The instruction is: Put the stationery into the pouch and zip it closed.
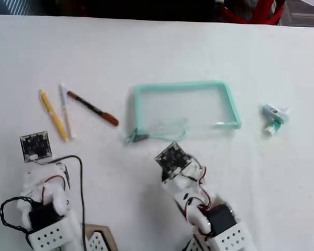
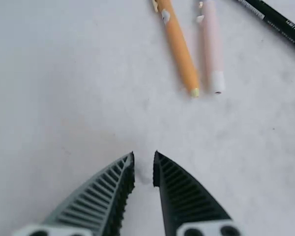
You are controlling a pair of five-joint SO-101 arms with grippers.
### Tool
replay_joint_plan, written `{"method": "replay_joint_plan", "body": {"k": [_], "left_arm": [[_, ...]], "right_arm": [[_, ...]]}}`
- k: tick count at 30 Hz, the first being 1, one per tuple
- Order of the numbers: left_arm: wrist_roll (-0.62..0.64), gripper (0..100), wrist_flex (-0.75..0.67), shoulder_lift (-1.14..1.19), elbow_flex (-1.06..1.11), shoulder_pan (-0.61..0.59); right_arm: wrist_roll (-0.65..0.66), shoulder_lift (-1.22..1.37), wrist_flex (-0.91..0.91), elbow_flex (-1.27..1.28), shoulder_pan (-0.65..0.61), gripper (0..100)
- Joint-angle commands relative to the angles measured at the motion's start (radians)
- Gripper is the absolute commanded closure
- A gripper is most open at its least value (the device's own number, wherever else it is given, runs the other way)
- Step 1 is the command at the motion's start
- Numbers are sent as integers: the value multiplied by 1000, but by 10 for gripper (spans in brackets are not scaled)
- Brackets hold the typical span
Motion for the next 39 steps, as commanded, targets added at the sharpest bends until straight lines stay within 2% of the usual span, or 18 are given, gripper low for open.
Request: {"method": "replay_joint_plan", "body": {"k": [1, 5, 7, 10, 12, 14, 16, 19, 22, 26, 29, 31, 39], "left_arm": [[3, 916, 6, -4, -5, 7], [3, 916, 6, -4, -5, 7], [3, 916, 6, -4, -5, 7], [3, 916, 6, -4, -5, 7], [3, 916, 6, -4, -5, 5], [3, 916, 6, -4, -5, 5], [3, 916, 6, -4, -5, 5], [3, 916, 6, -4, -5, 5], [3, 916, 6, -4, -5, 5], [3, 916, 6, -4, -5, 5], [3, 916, 6, -4, -5, 5], [3, 916, 6, -4, -5, 5], [3, 916, 6, -4, -5, 5]], "right_arm": [[49, -10, -208, 0, -15, 765], [-69, -10, -255, 11, -88, 721], [-133, -8, -328, 11, -10, 737], [-178, -4, -438, 11, 179, 793], [-175, -2, -414, 11, 266, 830], [-153, -8, -346, 11, 289, 848], [-44, -8, -295, -2, 240, 840], [140, -2, -200, -74, 82, 843], [184, 1, -91, -192, -42, 843], [265, 93, 41, -258, -77, 843], [334, 272, 62, -269, -99, 842], [341, 420, 13, -324, -131, 843], [334, 1161, -30, -783, -248, 841]]}}
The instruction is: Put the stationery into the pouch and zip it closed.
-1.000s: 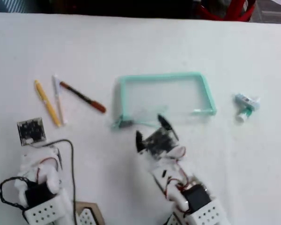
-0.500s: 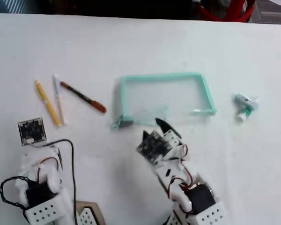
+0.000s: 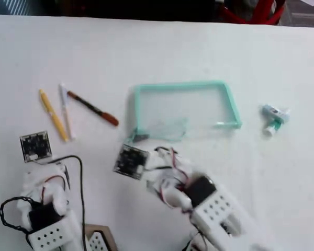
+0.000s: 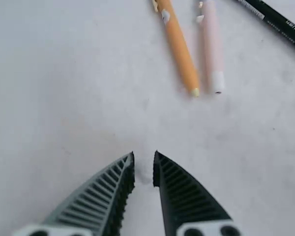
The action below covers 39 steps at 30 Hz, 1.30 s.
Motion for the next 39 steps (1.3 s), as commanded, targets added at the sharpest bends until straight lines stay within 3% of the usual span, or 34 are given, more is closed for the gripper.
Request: {"method": "replay_joint_plan", "body": {"k": [1, 7, 13, 19, 24, 29, 39], "left_arm": [[3, 916, 6, -4, -5, 5], [3, 914, 11, -4, -5, -30], [3, 914, 11, -5, -5, -31], [3, 914, 11, -5, -5, -31], [2, 914, 11, -5, -5, -31], [2, 914, 11, -5, -5, -31], [2, 914, 11, -5, -5, -31]], "right_arm": [[15, 374, -58, -232, -38, 840], [15, 757, -194, -391, -39, 842], [114, 923, -246, -480, -38, 841], [118, 958, -252, -562, -24, 831], [152, 961, -245, -589, 31, 735], [195, 961, -242, -588, 97, 758], [215, 1009, -189, -617, 77, 765]]}}
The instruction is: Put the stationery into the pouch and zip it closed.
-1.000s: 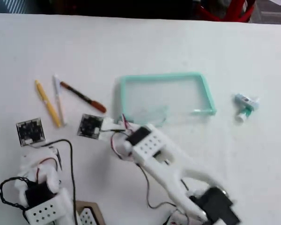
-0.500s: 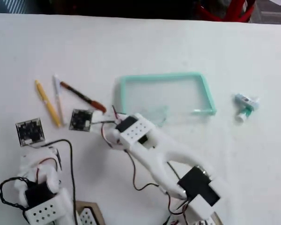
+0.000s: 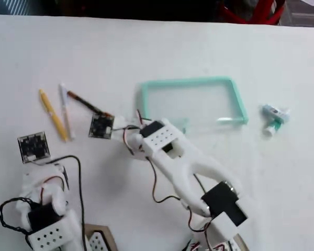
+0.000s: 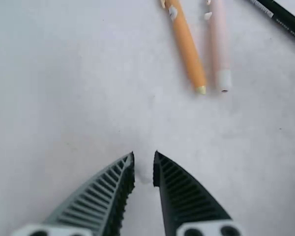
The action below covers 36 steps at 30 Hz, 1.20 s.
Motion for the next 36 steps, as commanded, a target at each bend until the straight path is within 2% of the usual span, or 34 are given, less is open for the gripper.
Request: {"method": "replay_joint_plan", "body": {"k": [1, 9, 13, 16, 18, 20, 22, 34, 36], "left_arm": [[2, 914, 2, -5, -5, -10], [2, 914, 2, -5, -5, -10], [2, 914, 2, -5, -5, -10], [2, 914, 2, -5, -5, -10], [2, 914, 2, -5, -5, -10], [2, 914, 2, -5, -5, -10], [2, 914, 2, -5, -5, -8], [3, 913, -57, -5, -11, 84], [9, 912, -110, -5, -12, 119]], "right_arm": [[9, 50, 2, -75, 2, 765], [8, 222, 110, -265, 21, 775], [9, 236, 108, -270, 28, 865], [12, 236, 108, -270, 38, 883], [66, 236, 116, -264, 36, 912], [94, 232, 133, -264, 35, 984], [92, 220, 139, -270, 36, 967], [-100, -246, 211, -270, 36, 979], [-147, -312, 217, -270, 36, 979]]}}
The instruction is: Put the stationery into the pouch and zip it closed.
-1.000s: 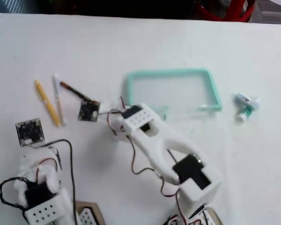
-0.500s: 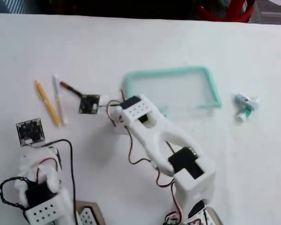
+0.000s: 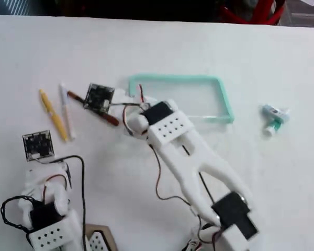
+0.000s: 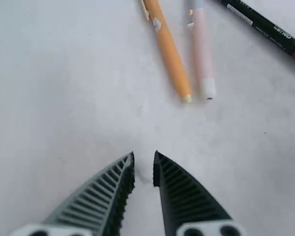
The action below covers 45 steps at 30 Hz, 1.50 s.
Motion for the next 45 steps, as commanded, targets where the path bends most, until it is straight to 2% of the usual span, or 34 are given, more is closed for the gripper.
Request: {"method": "replay_joint_plan", "body": {"k": [1, 4, 6, 11, 12, 14, 19, 23, 26, 31, 37, 45], "left_arm": [[11, 912, -103, -5, -12, 87], [15, 912, -201, -5, -14, 213], [71, 893, -226, -5, -38, 300], [342, 688, -230, -5, -195, 472], [385, 672, -226, -4, -230, 506], [414, 688, -224, -1, -285, 579], [417, 731, -252, 1, -307, 739], [416, 733, -333, 1, -310, 753], [410, 732, -341, 1, -313, 716], [414, 729, -344, 1, -313, 622], [425, 732, -327, 2, -331, 722], [423, 727, -265, 1, -385, 650]], "right_arm": [[-81, -165, 8, -17, 4, 979], [-160, -254, 36, -55, 7, 979], [-210, -298, 73, -100, 12, 979], [-256, -348, 159, -207, 12, 979], [-256, -354, 171, -224, 12, 979], [-270, -357, 199, -265, 12, 979], [-397, -360, 245, -351, 13, 979], [-420, -360, 257, -411, 13, 979], [-419, -360, 344, -539, 22, 979], [-417, -352, 535, -749, 154, 979], [-416, -351, 661, -779, 271, 979], [-226, -344, 707, -663, 343, 979]]}}
